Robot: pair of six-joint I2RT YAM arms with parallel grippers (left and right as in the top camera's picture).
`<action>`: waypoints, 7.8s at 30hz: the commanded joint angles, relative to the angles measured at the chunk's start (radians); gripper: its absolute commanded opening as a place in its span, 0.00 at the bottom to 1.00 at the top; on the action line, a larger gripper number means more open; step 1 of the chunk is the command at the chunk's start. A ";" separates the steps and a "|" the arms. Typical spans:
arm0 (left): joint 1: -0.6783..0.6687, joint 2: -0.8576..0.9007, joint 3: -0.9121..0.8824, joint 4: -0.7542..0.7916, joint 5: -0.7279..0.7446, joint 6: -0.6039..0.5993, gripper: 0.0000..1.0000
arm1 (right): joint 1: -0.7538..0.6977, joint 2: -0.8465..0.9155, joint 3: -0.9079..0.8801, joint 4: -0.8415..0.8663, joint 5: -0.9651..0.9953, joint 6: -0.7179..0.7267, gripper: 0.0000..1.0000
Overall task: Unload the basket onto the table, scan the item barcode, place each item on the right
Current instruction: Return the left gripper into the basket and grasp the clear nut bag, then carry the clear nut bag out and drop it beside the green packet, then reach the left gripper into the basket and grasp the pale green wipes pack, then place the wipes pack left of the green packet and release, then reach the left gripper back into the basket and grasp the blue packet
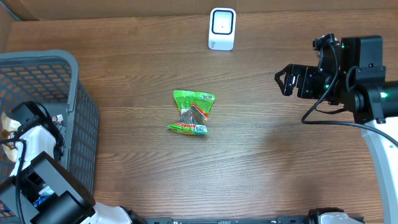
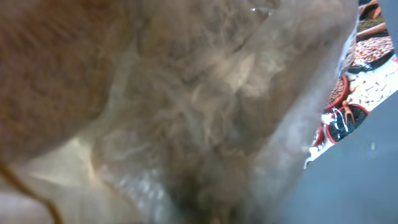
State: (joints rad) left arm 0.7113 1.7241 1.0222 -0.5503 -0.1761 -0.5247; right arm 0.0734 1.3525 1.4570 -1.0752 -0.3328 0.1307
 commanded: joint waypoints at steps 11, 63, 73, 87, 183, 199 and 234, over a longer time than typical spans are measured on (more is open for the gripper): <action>0.001 -0.016 0.549 -0.499 0.174 0.117 0.04 | 0.004 -0.004 0.026 -0.001 0.001 -0.001 1.00; -1.138 0.363 0.575 -0.528 0.637 0.368 0.60 | 0.004 -0.004 0.026 0.017 0.002 -0.001 1.00; -1.049 0.342 0.986 -0.882 0.556 0.469 0.51 | 0.004 -0.004 0.026 0.018 0.002 -0.001 1.00; -0.822 -0.031 1.371 -1.139 0.098 0.220 0.62 | 0.004 -0.004 0.026 0.007 -0.002 -0.001 1.00; -0.811 -0.029 0.640 -0.859 0.198 0.315 0.04 | 0.004 0.002 0.021 0.014 0.028 -0.008 1.00; -0.875 0.248 0.428 -0.655 0.202 0.285 0.64 | 0.004 0.002 0.021 0.014 0.028 -0.008 1.00; 0.104 -0.304 0.590 -0.904 0.086 0.006 1.00 | 0.004 0.002 0.021 -0.005 0.028 -0.008 1.00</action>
State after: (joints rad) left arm 0.7006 1.4326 1.7618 -1.5364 -0.1799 -0.5030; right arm 0.0738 1.3533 1.4570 -1.0843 -0.3073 0.1299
